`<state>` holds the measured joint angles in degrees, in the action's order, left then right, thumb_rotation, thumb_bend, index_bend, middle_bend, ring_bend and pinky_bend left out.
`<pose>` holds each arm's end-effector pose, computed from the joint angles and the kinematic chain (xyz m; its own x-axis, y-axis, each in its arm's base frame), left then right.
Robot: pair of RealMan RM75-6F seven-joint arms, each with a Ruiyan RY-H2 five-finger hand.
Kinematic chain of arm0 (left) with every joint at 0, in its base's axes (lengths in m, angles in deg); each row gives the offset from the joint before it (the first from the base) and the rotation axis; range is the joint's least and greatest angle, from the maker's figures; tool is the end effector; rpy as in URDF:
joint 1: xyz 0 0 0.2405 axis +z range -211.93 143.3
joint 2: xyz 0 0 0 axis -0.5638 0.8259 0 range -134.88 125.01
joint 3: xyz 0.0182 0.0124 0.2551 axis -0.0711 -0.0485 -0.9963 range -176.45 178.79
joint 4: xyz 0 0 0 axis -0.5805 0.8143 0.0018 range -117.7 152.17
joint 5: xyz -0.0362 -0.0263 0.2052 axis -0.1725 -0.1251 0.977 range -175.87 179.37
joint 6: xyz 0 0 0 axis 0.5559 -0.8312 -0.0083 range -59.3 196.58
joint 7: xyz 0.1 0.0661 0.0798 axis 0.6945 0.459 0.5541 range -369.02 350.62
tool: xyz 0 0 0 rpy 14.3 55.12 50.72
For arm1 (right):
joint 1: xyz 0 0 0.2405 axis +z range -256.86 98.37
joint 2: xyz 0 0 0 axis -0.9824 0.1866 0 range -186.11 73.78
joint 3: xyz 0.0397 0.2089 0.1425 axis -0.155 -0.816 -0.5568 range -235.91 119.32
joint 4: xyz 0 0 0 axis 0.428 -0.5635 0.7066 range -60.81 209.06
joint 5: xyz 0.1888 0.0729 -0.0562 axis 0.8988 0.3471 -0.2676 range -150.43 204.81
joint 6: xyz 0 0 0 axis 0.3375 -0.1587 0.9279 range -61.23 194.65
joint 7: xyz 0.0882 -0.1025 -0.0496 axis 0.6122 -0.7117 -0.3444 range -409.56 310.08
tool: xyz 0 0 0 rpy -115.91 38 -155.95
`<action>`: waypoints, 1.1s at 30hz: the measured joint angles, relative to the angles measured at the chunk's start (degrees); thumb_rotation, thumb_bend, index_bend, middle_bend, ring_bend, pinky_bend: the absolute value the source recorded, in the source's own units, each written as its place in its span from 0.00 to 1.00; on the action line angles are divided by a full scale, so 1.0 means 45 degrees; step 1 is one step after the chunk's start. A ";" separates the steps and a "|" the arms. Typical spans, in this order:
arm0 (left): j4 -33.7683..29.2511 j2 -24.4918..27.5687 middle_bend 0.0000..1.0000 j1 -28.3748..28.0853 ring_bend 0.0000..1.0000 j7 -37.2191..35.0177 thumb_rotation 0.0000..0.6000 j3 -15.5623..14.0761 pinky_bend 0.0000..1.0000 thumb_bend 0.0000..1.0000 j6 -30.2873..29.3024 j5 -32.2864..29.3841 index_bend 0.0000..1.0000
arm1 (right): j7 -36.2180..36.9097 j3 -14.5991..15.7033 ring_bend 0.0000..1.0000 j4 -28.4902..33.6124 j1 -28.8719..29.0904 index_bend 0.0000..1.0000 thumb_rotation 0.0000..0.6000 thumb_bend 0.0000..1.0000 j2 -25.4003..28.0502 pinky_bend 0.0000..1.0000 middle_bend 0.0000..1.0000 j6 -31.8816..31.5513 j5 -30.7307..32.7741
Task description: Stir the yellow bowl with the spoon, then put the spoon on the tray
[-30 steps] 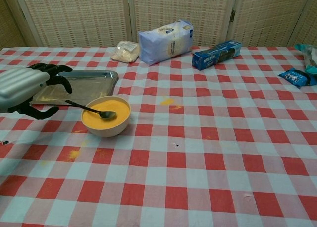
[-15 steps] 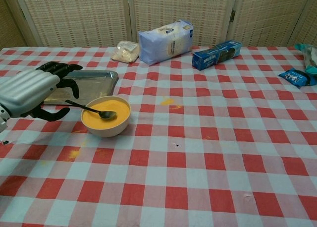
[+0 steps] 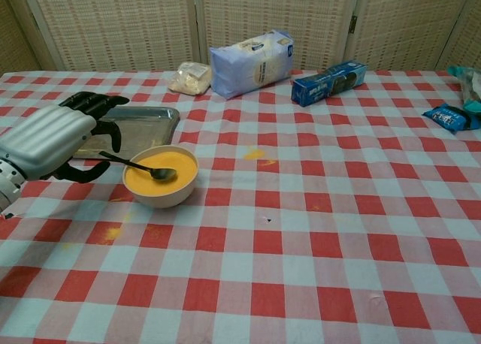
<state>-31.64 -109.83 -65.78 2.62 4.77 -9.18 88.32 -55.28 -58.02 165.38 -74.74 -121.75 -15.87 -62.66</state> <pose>-0.2312 0.3187 -0.0284 0.5992 -0.1549 0.7855 0.7077 -0.3564 -0.6101 -0.3115 -0.1668 0.1356 0.4853 -0.0957 0.8691 -0.8741 -0.0792 0.4793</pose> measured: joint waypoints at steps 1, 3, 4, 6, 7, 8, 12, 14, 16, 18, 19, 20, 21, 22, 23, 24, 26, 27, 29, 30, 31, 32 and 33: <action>0.0083 -0.0040 0.00 -0.0008 0.00 -0.0018 1.00 0.0018 0.00 0.40 -0.0009 0.0018 0.47 | 0.0017 0.0004 0.00 0.0006 -0.0001 0.00 1.00 0.08 0.0010 0.00 0.00 -0.0002 -0.0006; 0.0267 -0.0127 0.00 -0.0018 0.00 -0.0052 1.00 0.0053 0.00 0.41 -0.0041 0.0051 0.48 | 0.0046 0.0007 0.00 0.0009 -0.0006 0.00 1.00 0.08 0.0026 0.00 0.00 -0.0009 -0.0012; 0.0349 -0.0163 0.00 -0.0018 0.00 -0.0064 1.00 0.0064 0.00 0.41 -0.0054 0.0063 0.49 | 0.0059 0.0007 0.00 0.0008 -0.0008 0.00 1.00 0.08 0.0033 0.00 0.00 -0.0012 -0.0011; 0.0533 -0.0244 0.00 -0.0014 0.00 -0.0109 1.00 0.0084 0.00 0.40 -0.0065 0.0080 0.50 | 0.0071 0.0003 0.00 0.0001 -0.0008 0.00 1.00 0.08 0.0034 0.00 0.00 -0.0007 0.0000; 0.0607 -0.0276 0.00 -0.0011 0.00 -0.0133 1.00 0.0091 0.00 0.40 -0.0060 0.0085 0.50 | 0.0075 0.0001 0.00 -0.0004 -0.0007 0.00 1.00 0.08 0.0033 0.00 0.00 -0.0002 0.0004; 0.0675 -0.0306 0.00 -0.0008 0.00 -0.0162 1.00 0.0096 0.00 0.40 -0.0053 0.0090 0.51 | 0.0079 0.0000 0.00 -0.0005 -0.0006 0.00 1.00 0.08 0.0034 0.00 0.00 0.0002 0.0009; 0.0893 -0.0422 0.01 -0.0009 0.00 -0.0324 1.00 0.0123 0.00 0.40 -0.0045 0.0133 0.53 | 0.0069 -0.0002 0.00 -0.0005 -0.0002 0.00 1.00 0.08 0.0033 0.00 0.00 0.0021 0.0022; 0.0958 -0.0455 0.01 -0.0017 0.00 -0.0355 1.00 0.0142 0.00 0.40 -0.0035 0.0142 0.53 | 0.0058 0.0000 0.00 0.0002 0.0007 0.00 1.00 0.08 0.0033 0.00 0.00 0.0056 0.0038; 0.1028 -0.0489 0.02 -0.0025 0.00 -0.0402 1.00 0.0175 0.00 0.40 -0.0020 0.0136 0.53 | 0.0048 0.0004 0.00 0.0004 0.0019 0.00 1.00 0.08 0.0032 0.00 0.00 0.0098 0.0055; 0.1091 -0.0519 0.02 -0.0035 0.00 -0.0479 1.00 0.0206 0.00 0.40 -0.0023 0.0135 0.54 | 0.0044 0.0012 0.00 0.0009 0.0031 0.00 1.00 0.08 0.0032 0.00 0.00 0.0133 0.0059; 0.1127 -0.0532 0.02 -0.0039 0.00 -0.0512 1.00 0.0218 0.00 0.40 -0.0022 0.0135 0.54 | 0.0042 0.0016 0.00 0.0012 0.0039 0.00 1.00 0.08 0.0033 0.00 0.00 0.0154 0.0064; 0.1157 -0.0545 0.02 -0.0042 0.00 -0.0548 1.00 0.0227 0.00 0.40 -0.0022 0.0136 0.54 | 0.0039 0.0017 0.00 0.0013 0.0043 0.00 1.00 0.08 0.0034 0.00 0.00 0.0166 0.0070; 0.1199 -0.0560 0.02 -0.0045 0.00 -0.0577 1.00 0.0237 0.00 0.40 -0.0023 0.0139 0.54 | 0.0037 0.0016 0.00 0.0016 0.0047 0.00 1.00 0.08 0.0034 0.00 0.00 0.0173 0.0076; 0.1232 -0.0572 0.02 -0.0047 0.00 -0.0603 1.00 0.0245 0.00 0.40 -0.0024 0.0141 0.55 | 0.0040 0.0014 0.00 0.0018 0.0050 0.00 1.00 0.08 0.0036 0.00 0.00 0.0181 0.0085; 0.1254 -0.0581 0.03 -0.0048 0.00 -0.0637 1.00 0.0250 0.00 0.40 -0.0023 0.0142 0.55 | 0.0041 0.0010 0.00 0.0019 0.0051 0.00 1.00 0.08 0.0036 0.00 0.00 0.0183 0.0092; 0.1273 -0.0591 0.03 -0.0047 0.00 -0.0695 1.00 0.0256 0.00 0.40 -0.0030 0.0146 0.56 | 0.0040 0.0005 0.00 0.0016 0.0051 0.00 1.00 0.08 0.0033 0.00 0.00 0.0183 0.0099; 0.1324 -0.0605 0.04 -0.0041 0.00 -0.0760 1.00 0.0257 0.00 0.40 -0.0065 0.0171 0.57 | 0.0030 0.0004 0.00 0.0007 0.0056 0.00 1.00 0.08 0.0027 0.00 0.00 0.0195 0.0106; 0.1339 -0.0610 0.04 -0.0037 0.00 -0.0788 1.00 0.0253 0.00 0.40 -0.0087 0.0194 0.57 | 0.0024 0.0007 0.00 0.0003 0.0060 0.00 1.00 0.08 0.0024 0.00 0.00 0.0207 0.0108; 0.1339 -0.0607 0.04 -0.0038 0.00 -0.0836 1.00 0.0256 0.00 0.40 -0.0087 0.0201 0.58 | 0.0012 0.0018 0.00 0.0003 0.0069 0.00 1.00 0.08 0.0021 0.00 0.00 0.0239 0.0109; 0.1344 -0.0604 0.05 -0.0047 0.00 -0.0850 1.00 0.0265 0.00 0.40 -0.0065 0.0200 0.58 | 0.0011 0.0022 0.00 0.0007 0.0074 0.00 1.00 0.08 0.0023 0.00 0.00 0.0254 0.0110; 0.1353 -0.0604 0.05 -0.0055 0.00 -0.0862 1.00 0.0276 0.00 0.40 -0.0043 0.0193 0.58 | 0.0016 0.0024 0.00 0.0018 0.0078 0.00 1.00 0.08 0.0029 0.00 0.00 0.0260 0.0113; 0.1362 -0.0605 0.05 -0.0061 0.00 -0.0880 1.00 0.0284 0.00 0.40 -0.0022 0.0186 0.58 | 0.0020 0.0023 0.00 0.0025 0.0077 0.00 1.00 0.08 0.0033 0.00 0.00 0.0257 0.0114; 0.1380 -0.0609 0.04 -0.0065 0.00 -0.0891 1.00 0.0291 0.00 0.40 0.0007 0.0176 0.58 | 0.0024 0.0021 0.00 0.0030 0.0074 0.00 1.00 0.08 0.0036 0.00 0.00 0.0246 0.0114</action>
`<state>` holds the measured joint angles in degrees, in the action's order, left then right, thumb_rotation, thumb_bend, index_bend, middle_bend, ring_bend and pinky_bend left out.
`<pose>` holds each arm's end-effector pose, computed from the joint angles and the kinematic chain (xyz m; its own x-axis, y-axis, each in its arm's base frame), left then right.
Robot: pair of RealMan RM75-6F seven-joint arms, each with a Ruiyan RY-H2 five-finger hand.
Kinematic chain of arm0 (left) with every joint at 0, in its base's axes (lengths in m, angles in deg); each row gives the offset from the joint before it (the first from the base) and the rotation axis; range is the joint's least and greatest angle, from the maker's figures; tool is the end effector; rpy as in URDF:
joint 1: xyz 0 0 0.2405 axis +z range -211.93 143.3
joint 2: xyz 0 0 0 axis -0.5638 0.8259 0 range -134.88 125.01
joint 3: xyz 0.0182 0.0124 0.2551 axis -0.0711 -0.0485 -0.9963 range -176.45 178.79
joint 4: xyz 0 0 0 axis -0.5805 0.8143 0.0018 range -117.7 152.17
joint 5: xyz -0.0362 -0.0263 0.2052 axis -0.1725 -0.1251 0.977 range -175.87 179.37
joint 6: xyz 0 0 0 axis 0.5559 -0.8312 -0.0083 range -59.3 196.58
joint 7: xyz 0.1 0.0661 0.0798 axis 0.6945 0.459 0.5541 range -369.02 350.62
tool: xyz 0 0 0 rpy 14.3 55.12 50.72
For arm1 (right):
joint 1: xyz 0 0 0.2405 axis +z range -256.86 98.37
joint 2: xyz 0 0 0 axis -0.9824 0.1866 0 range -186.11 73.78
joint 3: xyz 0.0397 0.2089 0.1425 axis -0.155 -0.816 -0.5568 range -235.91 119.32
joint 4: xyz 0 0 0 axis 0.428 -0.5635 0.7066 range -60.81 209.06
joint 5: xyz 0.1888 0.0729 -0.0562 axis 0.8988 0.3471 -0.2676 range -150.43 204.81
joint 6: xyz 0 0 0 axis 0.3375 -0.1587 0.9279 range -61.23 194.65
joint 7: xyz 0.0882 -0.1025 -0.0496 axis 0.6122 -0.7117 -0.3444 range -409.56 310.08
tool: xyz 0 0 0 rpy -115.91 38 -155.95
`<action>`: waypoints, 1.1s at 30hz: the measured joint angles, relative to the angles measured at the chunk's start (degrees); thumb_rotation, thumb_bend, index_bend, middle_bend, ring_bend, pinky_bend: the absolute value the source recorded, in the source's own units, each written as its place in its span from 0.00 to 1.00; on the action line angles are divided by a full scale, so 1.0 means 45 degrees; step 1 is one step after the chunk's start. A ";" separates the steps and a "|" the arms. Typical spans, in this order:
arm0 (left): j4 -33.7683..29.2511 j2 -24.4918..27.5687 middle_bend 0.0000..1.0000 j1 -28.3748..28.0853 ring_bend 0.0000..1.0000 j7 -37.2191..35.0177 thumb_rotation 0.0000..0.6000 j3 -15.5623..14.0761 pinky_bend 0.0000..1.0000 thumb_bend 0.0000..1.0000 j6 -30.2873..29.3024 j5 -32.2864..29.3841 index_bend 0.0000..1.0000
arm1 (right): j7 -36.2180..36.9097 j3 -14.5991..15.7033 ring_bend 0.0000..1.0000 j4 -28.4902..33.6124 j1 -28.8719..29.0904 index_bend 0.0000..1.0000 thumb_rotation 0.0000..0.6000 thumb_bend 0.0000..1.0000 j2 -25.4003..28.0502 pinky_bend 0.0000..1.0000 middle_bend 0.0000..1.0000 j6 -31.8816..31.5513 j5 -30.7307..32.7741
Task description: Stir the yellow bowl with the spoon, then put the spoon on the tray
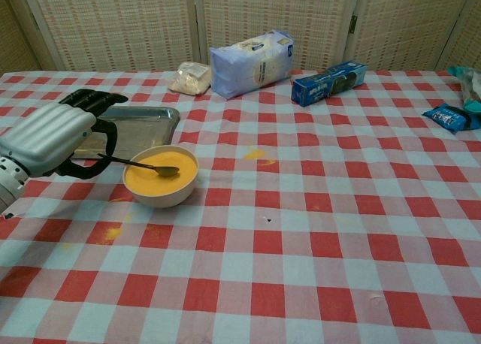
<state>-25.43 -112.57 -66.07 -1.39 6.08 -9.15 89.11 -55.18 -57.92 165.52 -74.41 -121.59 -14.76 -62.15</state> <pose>-0.2360 0.3267 -0.0307 0.5845 -0.1659 0.7943 0.7207 -0.3437 -0.6021 -0.3127 -0.1679 0.1340 0.4840 -0.1148 0.8675 -0.8750 -0.0772 0.4779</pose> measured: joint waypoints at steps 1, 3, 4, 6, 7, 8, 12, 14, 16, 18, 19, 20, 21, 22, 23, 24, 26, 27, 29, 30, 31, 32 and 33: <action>0.0010 -0.0004 0.04 -0.0002 0.00 -0.0005 1.00 0.0002 0.00 0.40 0.0015 -0.0003 0.58 | 0.0002 -0.0003 0.00 0.0002 -0.0007 0.00 1.00 0.08 0.0003 0.00 0.00 -0.0018 -0.0001; 0.0025 -0.0007 0.04 0.0008 0.00 -0.0021 1.00 -0.0007 0.00 0.40 0.0027 0.0000 0.58 | -0.0002 -0.0002 0.00 -0.0002 -0.0010 0.00 1.00 0.08 0.0002 0.00 0.00 -0.0022 -0.0001; 0.0024 -0.0005 0.05 0.0010 0.00 -0.0032 1.00 -0.0009 0.00 0.40 0.0024 0.0004 0.58 | -0.0011 0.0000 0.00 -0.0005 -0.0006 0.00 1.00 0.08 -0.0003 0.00 0.00 -0.0008 0.0002; 0.0013 0.0005 0.05 0.0016 0.00 -0.0060 1.00 -0.0012 0.00 0.40 0.0000 0.0022 0.59 | -0.0026 0.0004 0.00 -0.0013 0.0005 0.00 1.00 0.08 -0.0014 0.00 0.00 0.0024 0.0009; 0.0003 0.0012 0.05 0.0019 0.00 -0.0065 1.00 -0.0012 0.00 0.40 -0.0021 0.0030 0.60 | -0.0039 0.0005 0.00 -0.0020 0.0013 0.00 1.00 0.08 -0.0021 0.00 0.00 0.0050 0.0022; -0.0014 0.0020 0.06 0.0024 0.00 -0.0073 1.00 -0.0011 0.00 0.40 -0.0040 0.0038 0.60 | -0.0047 0.0005 0.00 -0.0027 0.0019 0.00 1.00 0.08 -0.0026 0.00 0.00 0.0066 0.0034; -0.0196 0.0120 0.09 0.0054 0.00 -0.0116 1.00 -0.0041 0.00 0.43 -0.0078 0.0082 0.65 | -0.0050 -0.0014 0.00 -0.0049 0.0021 0.00 1.00 0.08 -0.0047 0.00 0.00 0.0052 0.0059; -0.0403 0.0239 0.11 0.0077 0.00 -0.0137 1.00 -0.0067 0.00 0.49 -0.0072 0.0099 0.68 | -0.0047 -0.0011 0.00 -0.0060 0.0026 0.00 1.00 0.08 -0.0056 0.00 0.00 0.0068 0.0061; -0.0679 0.0396 0.13 0.0101 0.00 -0.0145 1.00 -0.0085 0.00 0.58 -0.0061 0.0108 0.70 | -0.0066 -0.0001 0.00 -0.0068 0.0033 0.00 1.00 0.08 -0.0063 0.00 0.00 0.0090 0.0058; -0.1114 0.0640 0.14 0.0132 0.00 -0.0126 1.00 -0.0097 0.00 0.67 -0.0043 0.0109 0.72 | -0.0084 0.0012 0.00 -0.0074 0.0037 0.00 1.00 0.08 -0.0069 0.00 0.00 0.0106 0.0052; -0.1339 0.0758 0.14 0.0145 0.00 -0.0129 1.00 -0.0099 0.00 0.69 -0.0032 0.0105 0.73 | -0.0086 0.0023 0.00 -0.0073 0.0040 0.00 1.00 0.08 -0.0071 0.00 0.00 0.0120 0.0045; -0.1587 0.0888 0.15 0.0159 0.00 -0.0132 1.00 -0.0099 0.00 0.73 -0.0012 0.0096 0.74 | -0.0085 0.0033 0.00 -0.0070 0.0043 0.00 1.00 0.08 -0.0069 0.00 0.00 0.0130 0.0036; -0.1952 0.1079 0.16 0.0178 0.00 -0.0132 1.00 -0.0095 0.00 0.77 0.0025 0.0076 0.76 | -0.0086 0.0041 0.00 -0.0067 0.0045 0.00 1.00 0.08 -0.0066 0.00 0.00 0.0135 0.0026; -0.2246 0.1234 0.17 0.0191 0.00 -0.0118 1.00 -0.0088 0.00 0.80 0.0054 0.0058 0.76 | -0.0087 0.0052 0.00 -0.0060 0.0046 0.00 1.00 0.08 -0.0061 0.00 0.00 0.0136 0.0007; -0.2551 0.1399 0.18 0.0203 0.00 -0.0082 1.00 -0.0080 0.00 0.82 0.0084 0.0039 0.77 | -0.0084 0.0060 0.00 -0.0053 0.0044 0.00 1.00 0.08 -0.0057 0.00 0.00 0.0129 -0.0012; -0.2965 0.1623 0.19 0.0218 0.00 0.0000 1.00 -0.0064 0.00 0.86 0.0130 0.0007 0.79 | -0.0081 0.0067 0.00 -0.0046 0.0042 0.00 1.00 0.08 -0.0052 0.00 0.00 0.0117 -0.0033; -0.3584 0.1953 0.20 0.0239 0.00 0.0177 1.00 -0.0030 0.00 0.88 0.0221 -0.0064 0.80 | -0.0058 0.0087 0.00 -0.0026 0.0029 0.00 1.00 0.08 -0.0032 0.00 0.00 0.0073 -0.0085; -0.3985 0.2166 0.21 0.0249 0.00 0.0349 1.00 0.0001 0.00 0.88 0.0286 -0.0123 0.80 | -0.0048 0.0097 0.00 -0.0017 0.0023 0.00 1.00 0.08 -0.0022 0.00 0.00 0.0058 -0.0109; -0.4485 0.2434 0.21 0.0261 0.00 0.0710 1.00 0.0055 0.00 0.89 0.0349 -0.0194 0.80 | -0.0011 0.0123 0.00 0.0006 0.0010 0.00 1.00 0.08 0.0006 0.00 0.00 0.0027 -0.0164; -0.4736 0.2567 0.21 0.0267 0.00 0.0994 1.00 0.0089 0.00 0.89 0.0377 -0.0235 0.80 | 0.0004 0.0132 0.00 0.0014 0.0005 0.00 1.00 0.08 0.0017 0.00 0.00 0.0012 -0.0189; -0.4910 0.2649 0.21 0.0273 0.00 0.1220 1.00 0.0114 0.00 0.89 0.0396 -0.0269 0.80 | 0.0028 0.0144 0.00 0.0026 -0.0002 0.00 1.00 0.08 0.0032 0.00 0.00 -0.0014 -0.0221; -0.5068 0.2715 0.21 0.0280 0.00 0.1457 1.00 0.0139 0.00 0.90 0.0413 -0.0310 0.81 | 0.0045 0.0153 0.00 0.0034 -0.0008 0.00 1.00 0.08 0.0044 0.00 0.00 -0.0030 -0.0246; -0.5249 0.2777 0.22 0.0290 0.00 0.1800 1.00 0.0175 0.00 0.90 0.0430 -0.0371 0.81 | 0.0060 0.0164 0.00 0.0041 -0.0013 0.00 1.00 0.08 0.0056 0.00 0.00 -0.0042 -0.0269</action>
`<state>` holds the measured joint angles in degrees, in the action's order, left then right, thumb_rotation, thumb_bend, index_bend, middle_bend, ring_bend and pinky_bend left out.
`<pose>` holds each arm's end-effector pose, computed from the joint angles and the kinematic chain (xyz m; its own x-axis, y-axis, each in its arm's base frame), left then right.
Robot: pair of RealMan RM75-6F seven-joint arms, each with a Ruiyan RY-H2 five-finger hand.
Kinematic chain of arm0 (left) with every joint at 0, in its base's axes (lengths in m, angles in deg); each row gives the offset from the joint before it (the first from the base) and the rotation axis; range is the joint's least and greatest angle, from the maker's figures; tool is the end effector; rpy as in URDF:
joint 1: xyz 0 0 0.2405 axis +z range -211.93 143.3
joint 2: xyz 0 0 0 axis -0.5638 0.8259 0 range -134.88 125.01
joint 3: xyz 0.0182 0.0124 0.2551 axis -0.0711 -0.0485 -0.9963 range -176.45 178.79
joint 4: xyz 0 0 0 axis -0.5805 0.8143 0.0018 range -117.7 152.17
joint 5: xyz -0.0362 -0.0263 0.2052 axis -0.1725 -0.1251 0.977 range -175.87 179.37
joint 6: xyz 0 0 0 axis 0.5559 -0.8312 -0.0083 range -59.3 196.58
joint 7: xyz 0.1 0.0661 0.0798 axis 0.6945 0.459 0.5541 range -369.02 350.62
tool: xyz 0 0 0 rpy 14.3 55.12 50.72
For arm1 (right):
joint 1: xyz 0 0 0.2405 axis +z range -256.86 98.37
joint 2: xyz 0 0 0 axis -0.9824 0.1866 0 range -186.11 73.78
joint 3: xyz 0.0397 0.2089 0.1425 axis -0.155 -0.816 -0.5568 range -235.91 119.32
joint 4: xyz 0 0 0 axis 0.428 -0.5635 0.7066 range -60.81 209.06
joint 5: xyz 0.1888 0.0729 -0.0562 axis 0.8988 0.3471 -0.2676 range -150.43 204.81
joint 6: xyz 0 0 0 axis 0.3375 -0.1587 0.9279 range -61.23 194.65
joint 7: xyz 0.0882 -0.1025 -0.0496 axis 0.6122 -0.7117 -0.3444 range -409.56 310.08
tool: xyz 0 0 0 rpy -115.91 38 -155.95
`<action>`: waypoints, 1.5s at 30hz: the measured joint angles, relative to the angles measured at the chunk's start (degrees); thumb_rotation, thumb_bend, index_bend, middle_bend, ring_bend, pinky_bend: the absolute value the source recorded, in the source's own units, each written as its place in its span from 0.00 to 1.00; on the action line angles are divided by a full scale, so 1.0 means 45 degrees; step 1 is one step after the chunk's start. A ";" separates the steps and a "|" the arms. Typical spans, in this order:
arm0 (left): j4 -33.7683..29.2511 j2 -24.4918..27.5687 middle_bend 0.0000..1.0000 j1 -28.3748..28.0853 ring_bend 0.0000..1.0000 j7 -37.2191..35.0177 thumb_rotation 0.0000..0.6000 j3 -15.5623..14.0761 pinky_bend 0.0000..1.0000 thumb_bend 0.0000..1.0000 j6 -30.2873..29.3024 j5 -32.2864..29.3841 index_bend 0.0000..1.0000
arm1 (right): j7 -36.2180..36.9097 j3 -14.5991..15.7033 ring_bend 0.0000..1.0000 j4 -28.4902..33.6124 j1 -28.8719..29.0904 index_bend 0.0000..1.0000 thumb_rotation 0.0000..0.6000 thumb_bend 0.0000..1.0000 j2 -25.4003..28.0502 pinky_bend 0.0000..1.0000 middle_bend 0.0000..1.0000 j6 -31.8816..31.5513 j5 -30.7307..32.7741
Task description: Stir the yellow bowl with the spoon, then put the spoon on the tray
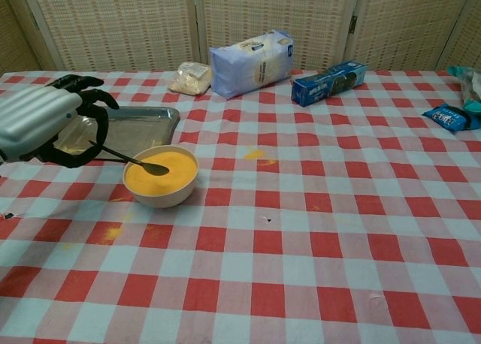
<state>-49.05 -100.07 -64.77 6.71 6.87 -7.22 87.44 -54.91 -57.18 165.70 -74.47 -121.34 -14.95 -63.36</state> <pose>-0.2156 0.3128 0.0034 0.5541 -0.1181 0.8240 0.7490 -0.3612 -0.5554 -0.3107 -0.1645 0.1328 0.4836 -0.1229 0.8666 -0.8749 -0.0971 0.4744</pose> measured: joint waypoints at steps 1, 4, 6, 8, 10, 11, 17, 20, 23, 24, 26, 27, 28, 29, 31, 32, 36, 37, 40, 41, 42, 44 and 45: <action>-0.0117 0.0027 0.22 0.0010 0.00 0.0286 1.00 0.0032 0.00 0.90 0.0000 -0.0051 0.81 | 0.0011 0.0013 0.00 0.0009 -0.0008 0.00 1.00 0.08 0.0014 0.00 0.00 -0.0020 -0.0031; -0.0415 0.0033 0.23 0.0042 0.00 0.1488 1.00 0.0132 0.00 0.90 -0.0060 -0.0208 0.81 | 0.0042 0.0050 0.00 0.0041 -0.0028 0.00 1.00 0.08 0.0057 0.00 0.00 -0.0073 -0.0120; -0.0603 -0.0002 0.23 0.0056 0.00 0.2592 1.00 0.0190 0.00 0.90 -0.0134 -0.0298 0.81 | 0.0085 0.0070 0.00 0.0057 -0.0040 0.00 1.00 0.08 0.0088 0.00 0.00 -0.0106 -0.0165; -0.0802 -0.0047 0.23 0.0066 0.00 0.3645 1.00 0.0233 0.00 0.90 -0.0201 -0.0377 0.81 | 0.0144 0.0089 0.00 0.0070 -0.0053 0.00 1.00 0.08 0.0127 0.00 0.00 -0.0136 -0.0211; -0.1116 -0.0097 0.24 0.0076 0.00 0.4859 1.00 0.0283 0.00 0.90 -0.0269 -0.0480 0.81 | 0.0206 0.0106 0.00 0.0077 -0.0063 0.00 1.00 0.08 0.0164 0.00 0.00 -0.0161 -0.0248; -0.1276 -0.0113 0.24 0.0081 0.00 0.5347 1.00 0.0304 0.00 0.91 -0.0294 -0.0531 0.81 | 0.0233 0.0111 0.00 0.0079 -0.0066 0.00 1.00 0.08 0.0180 0.00 0.00 -0.0165 -0.0257; -0.2591 -0.0058 0.26 0.0111 0.02 0.8011 1.00 0.0404 0.00 0.92 -0.0361 -0.0936 0.81 | 0.0431 0.0126 0.00 0.0092 -0.0096 0.00 1.00 0.08 0.0279 0.00 0.00 -0.0251 -0.0325; -0.3163 0.0018 0.26 0.0133 0.03 0.9109 1.00 0.0412 0.00 0.92 -0.0418 -0.1089 0.81 | 0.0514 0.0146 0.00 0.0107 -0.0115 0.00 1.00 0.08 0.0324 0.00 0.00 -0.0310 -0.0399; -0.3620 0.0067 0.26 0.0149 0.03 0.9992 1.00 0.0405 0.00 0.92 -0.0440 -0.1272 0.82 | 0.0594 0.0173 0.00 0.0116 -0.0136 0.00 1.00 0.08 0.0360 0.00 0.00 -0.0361 -0.0470; -0.3727 0.0074 0.27 0.0149 0.03 1.0266 1.00 0.0403 0.00 0.92 -0.0437 -0.1349 0.82 | 0.0612 0.0178 0.00 0.0116 -0.0141 0.00 1.00 0.08 0.0370 0.00 0.00 -0.0371 -0.0483; -0.3825 0.0072 0.27 0.0142 0.03 1.0608 1.00 0.0408 0.00 0.92 -0.0422 -0.1475 0.81 | 0.0639 0.0184 0.00 0.0113 -0.0150 0.00 1.00 0.08 0.0381 0.00 0.00 -0.0384 -0.0496; -0.3876 0.0061 0.27 0.0131 0.03 1.0769 1.00 0.0416 0.00 0.92 -0.0409 -0.1563 0.82 | 0.0647 0.0183 0.00 0.0111 -0.0152 0.00 1.00 0.08 0.0383 0.00 0.00 -0.0388 -0.0496; -0.3898 0.0052 0.27 0.0120 0.03 1.0848 1.00 0.0419 0.00 0.92 -0.0395 -0.1612 0.82 | 0.0650 0.0178 0.00 0.0104 -0.0155 0.00 1.00 0.08 0.0384 0.00 0.00 -0.0388 -0.0485; -0.3912 0.0041 0.27 0.0106 0.03 1.0882 1.00 0.0424 0.00 0.91 -0.0370 -0.1652 0.82 | 0.0651 0.0173 0.00 0.0099 -0.0156 0.00 1.00 0.08 0.0383 0.00 0.00 -0.0385 -0.0471; -0.3885 0.0001 0.27 0.0061 0.04 1.0900 1.00 0.0441 0.00 0.91 -0.0292 -0.1723 0.82 | 0.0648 0.0165 0.00 0.0095 -0.0152 0.00 1.00 0.08 0.0381 0.00 0.00 -0.0359 -0.0444; -0.3855 -0.0025 0.27 0.0036 0.04 1.0904 1.00 0.0451 0.00 0.91 -0.0249 -0.1755 0.82 | 0.0638 0.0161 0.00 0.0094 -0.0151 0.00 1.00 0.08 0.0379 0.00 0.00 -0.0354 -0.0438; -0.3525 -0.0233 0.28 -0.0145 0.05 1.0874 1.00 0.0565 0.00 0.92 -0.0025 -0.1918 0.82 | 0.0591 0.0139 0.00 0.0097 -0.0145 0.00 1.00 0.08 0.0365 0.00 0.00 -0.0338 -0.0407; -0.3425 -0.0286 0.28 -0.0189 0.05 1.0863 1.00 0.0592 0.00 0.92 0.0010 -0.1941 0.82 | 0.0591 0.0130 0.00 0.0096 -0.0147 0.00 1.00 0.08 0.0364 0.00 0.00 -0.0340 -0.0391; -0.3086 -0.0483 0.29 -0.0345 0.05 1.0794 1.00 0.0710 0.00 0.92 0.0112 -0.2029 0.82 | 0.0598 0.0099 0.00 0.0084 -0.0151 0.00 1.00 0.08 0.0367 0.00 0.00 -0.0341 -0.0335; -0.2998 -0.0535 0.29 -0.0388 0.05 1.0769 1.00 0.0751 0.00 0.92 0.0131 -0.2055 0.82 | 0.0606 0.0091 0.00 0.0081 -0.0152 0.00 1.00 0.08 0.0370 0.00 0.00 -0.0338 -0.0318; -0.2883 -0.0605 0.29 -0.0446 0.05 1.0728 1.00 0.0813 0.00 0.92 0.0154 -0.2094 0.82 | 0.0614 0.0081 0.00 0.0073 -0.0151 0.00 1.00 0.08 0.0372 0.00 0.00 -0.0333 -0.0294; -0.2694 -0.0721 0.29 -0.0536 0.06 1.0620 1.00 0.0922 0.00 0.92 0.0179 -0.2153 0.82 | 0.0623 0.0062 0.00 0.0057 -0.0148 0.00 1.00 0.08 0.0378 0.00 0.00 -0.0310 -0.0249; -0.2549 -0.0797 0.29 -0.0591 0.06 1.0538 1.00 0.0983 0.00 0.92 0.0177 -0.2168 0.82 | 0.0627 0.0053 0.00 0.0056 -0.0147 0.00 1.00 0.08 0.0380 0.00 0.00 -0.0308 -0.0236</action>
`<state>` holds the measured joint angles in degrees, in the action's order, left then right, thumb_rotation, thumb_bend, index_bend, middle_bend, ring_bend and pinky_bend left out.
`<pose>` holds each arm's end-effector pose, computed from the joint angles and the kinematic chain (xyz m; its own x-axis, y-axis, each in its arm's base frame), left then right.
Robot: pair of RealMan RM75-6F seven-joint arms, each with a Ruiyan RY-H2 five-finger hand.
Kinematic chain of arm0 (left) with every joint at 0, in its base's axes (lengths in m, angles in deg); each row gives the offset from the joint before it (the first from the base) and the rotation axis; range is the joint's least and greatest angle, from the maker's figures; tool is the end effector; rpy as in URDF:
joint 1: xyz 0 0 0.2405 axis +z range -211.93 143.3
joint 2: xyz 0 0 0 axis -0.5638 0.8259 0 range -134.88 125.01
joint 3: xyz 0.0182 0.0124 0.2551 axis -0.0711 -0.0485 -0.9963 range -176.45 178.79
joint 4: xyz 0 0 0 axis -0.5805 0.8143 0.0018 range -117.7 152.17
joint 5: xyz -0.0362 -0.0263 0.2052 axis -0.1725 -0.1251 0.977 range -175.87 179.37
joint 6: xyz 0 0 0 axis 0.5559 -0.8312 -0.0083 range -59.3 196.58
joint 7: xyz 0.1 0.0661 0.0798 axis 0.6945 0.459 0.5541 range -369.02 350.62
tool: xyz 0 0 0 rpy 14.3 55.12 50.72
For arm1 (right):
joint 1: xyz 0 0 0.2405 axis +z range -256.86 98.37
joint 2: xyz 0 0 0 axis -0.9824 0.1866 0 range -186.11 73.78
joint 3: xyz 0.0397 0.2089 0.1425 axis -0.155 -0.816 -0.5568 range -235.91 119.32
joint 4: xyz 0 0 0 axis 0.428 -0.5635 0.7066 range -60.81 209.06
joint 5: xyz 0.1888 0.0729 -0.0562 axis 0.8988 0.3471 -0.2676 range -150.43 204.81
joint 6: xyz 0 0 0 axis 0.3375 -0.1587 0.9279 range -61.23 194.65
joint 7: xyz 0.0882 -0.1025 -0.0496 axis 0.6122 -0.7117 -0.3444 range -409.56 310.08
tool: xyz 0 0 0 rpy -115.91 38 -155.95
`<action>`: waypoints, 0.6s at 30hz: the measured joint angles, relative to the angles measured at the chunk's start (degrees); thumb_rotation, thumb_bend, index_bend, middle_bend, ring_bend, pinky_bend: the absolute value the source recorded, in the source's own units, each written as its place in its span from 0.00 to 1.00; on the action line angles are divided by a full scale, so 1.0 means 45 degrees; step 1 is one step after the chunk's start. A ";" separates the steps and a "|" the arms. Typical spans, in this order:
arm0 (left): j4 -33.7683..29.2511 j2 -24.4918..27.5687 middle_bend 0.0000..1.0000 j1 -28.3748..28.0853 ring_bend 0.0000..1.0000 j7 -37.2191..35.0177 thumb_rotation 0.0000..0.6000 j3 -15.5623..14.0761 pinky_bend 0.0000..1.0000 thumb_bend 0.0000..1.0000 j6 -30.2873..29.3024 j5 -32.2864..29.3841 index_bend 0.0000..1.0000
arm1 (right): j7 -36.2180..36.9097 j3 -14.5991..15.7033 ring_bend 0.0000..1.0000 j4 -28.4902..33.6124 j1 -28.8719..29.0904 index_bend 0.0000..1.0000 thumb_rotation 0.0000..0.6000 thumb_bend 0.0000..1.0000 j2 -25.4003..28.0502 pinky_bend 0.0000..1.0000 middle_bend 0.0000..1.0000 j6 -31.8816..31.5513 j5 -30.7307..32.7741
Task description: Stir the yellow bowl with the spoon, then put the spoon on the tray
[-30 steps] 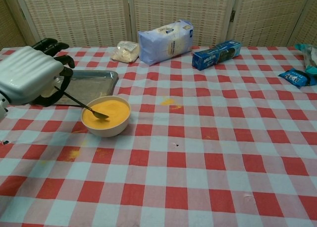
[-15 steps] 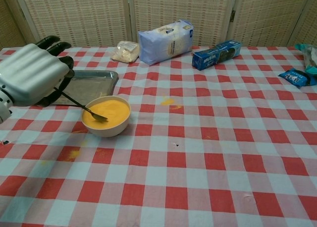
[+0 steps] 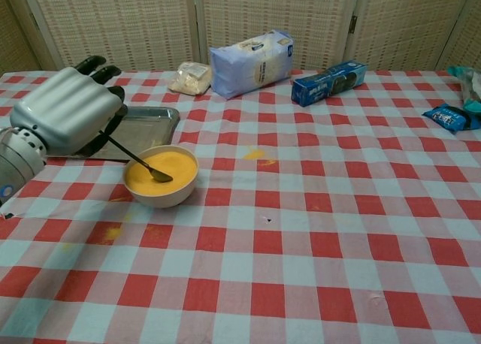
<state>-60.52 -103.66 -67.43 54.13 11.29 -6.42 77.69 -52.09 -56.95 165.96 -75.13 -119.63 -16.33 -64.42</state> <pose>-0.1614 0.3130 -0.0159 0.8701 -0.2320 0.4348 0.3966 -0.1941 -0.8972 -0.3111 -0.1603 0.1436 0.4624 -0.1102 0.8798 -0.8860 -0.0972 0.4534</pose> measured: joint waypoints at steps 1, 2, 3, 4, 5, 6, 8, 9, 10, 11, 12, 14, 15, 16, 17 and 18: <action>0.0120 -0.0060 0.30 -0.0038 0.06 -0.0072 1.00 0.0039 0.00 0.92 -0.0016 0.0006 0.82 | 0.0002 -0.0011 0.00 -0.0004 -0.0001 0.00 1.00 0.08 0.0002 0.00 0.00 -0.0001 0.0019; 0.0247 -0.0122 0.30 -0.0073 0.07 -0.0159 1.00 0.0072 0.00 0.92 -0.0046 0.0025 0.82 | 0.0005 -0.0017 0.00 -0.0005 -0.0001 0.00 1.00 0.08 0.0003 0.00 0.00 0.0001 0.0031; 0.0417 -0.0200 0.30 -0.0115 0.07 -0.0300 1.00 0.0113 0.00 0.91 -0.0087 0.0052 0.82 | 0.0008 -0.0024 0.00 -0.0007 -0.0001 0.00 1.00 0.08 0.0006 0.00 0.00 0.0004 0.0044; 0.0520 -0.0251 0.30 -0.0142 0.07 -0.0416 1.00 0.0145 0.00 0.91 -0.0115 0.0064 0.82 | 0.0011 -0.0032 0.00 -0.0009 -0.0002 0.00 1.00 0.08 0.0012 0.00 0.00 0.0008 0.0060; 0.0600 -0.0297 0.30 -0.0172 0.07 -0.0527 1.00 0.0183 0.00 0.91 -0.0139 0.0069 0.82 | 0.0013 -0.0035 0.00 -0.0009 -0.0001 0.00 1.00 0.08 0.0013 0.00 0.00 0.0015 0.0070; 0.0655 -0.0337 0.30 -0.0216 0.07 -0.0636 1.00 0.0246 0.00 0.92 -0.0176 0.0070 0.82 | 0.0014 -0.0038 0.00 -0.0010 -0.0001 0.00 1.00 0.08 0.0013 0.00 0.00 0.0021 0.0081; 0.0641 -0.0335 0.30 -0.0258 0.07 -0.0739 1.00 0.0313 0.00 0.92 -0.0235 0.0073 0.82 | 0.0018 -0.0043 0.00 -0.0013 0.0001 0.00 1.00 0.08 0.0012 0.00 0.00 0.0030 0.0089; 0.0588 -0.0305 0.30 -0.0267 0.07 -0.0786 1.00 0.0339 0.00 0.92 -0.0262 0.0073 0.82 | 0.0018 -0.0046 0.00 -0.0011 0.0002 0.00 1.00 0.08 0.0013 0.00 0.00 0.0030 0.0090; 0.0527 -0.0272 0.30 -0.0266 0.07 -0.0806 1.00 0.0347 0.00 0.92 -0.0283 0.0072 0.82 | 0.0014 -0.0047 0.00 -0.0010 0.0000 0.00 1.00 0.08 0.0014 0.00 0.00 0.0027 0.0089; 0.0448 -0.0227 0.30 -0.0258 0.07 -0.0818 1.00 0.0347 0.00 0.92 -0.0302 0.0071 0.82 | 0.0013 -0.0044 0.00 -0.0008 -0.0002 0.00 1.00 0.08 0.0014 0.00 0.00 0.0023 0.0082; 0.0312 -0.0153 0.30 -0.0236 0.07 -0.0820 1.00 0.0332 0.00 0.92 -0.0334 0.0073 0.82 | 0.0014 -0.0041 0.00 -0.0008 -0.0004 0.00 1.00 0.08 0.0014 0.00 0.00 0.0021 0.0074; 0.0046 -0.0012 0.30 -0.0179 0.07 -0.0793 1.00 0.0262 0.00 0.92 -0.0400 0.0106 0.82 | 0.0006 -0.0031 0.00 -0.0010 0.0000 0.00 1.00 0.08 0.0010 0.00 0.00 0.0030 0.0054; -0.0160 0.0092 0.30 -0.0126 0.07 -0.0763 1.00 0.0184 0.00 0.92 -0.0460 0.0149 0.82 | 0.0006 -0.0025 0.00 -0.0008 0.0003 0.00 1.00 0.08 0.0009 0.00 0.00 0.0036 0.0043; -0.0324 0.0170 0.30 -0.0081 0.07 -0.0741 1.00 0.0112 0.00 0.92 -0.0509 0.0191 0.82 | 0.0002 -0.0013 0.00 -0.0002 0.0006 0.00 1.00 0.08 0.0007 0.00 0.00 0.0042 0.0018; -0.0491 0.0246 0.30 -0.0030 0.07 -0.0716 1.00 0.0031 0.00 0.92 -0.0560 0.0236 0.82 | -0.0004 -0.0004 0.00 0.0005 0.0007 0.00 1.00 0.08 0.0006 0.00 0.00 0.0041 -0.0005; -0.0706 0.0341 0.30 0.0042 0.07 -0.0670 1.00 -0.0093 0.00 0.92 -0.0629 0.0304 0.82 | -0.0007 0.0006 0.00 0.0015 0.0006 0.00 1.00 0.08 0.0007 0.00 0.00 0.0034 -0.0033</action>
<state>-63.70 -102.12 -67.24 51.12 10.87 -9.25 79.05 -52.12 -56.92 166.03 -75.11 -119.60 -16.18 -64.57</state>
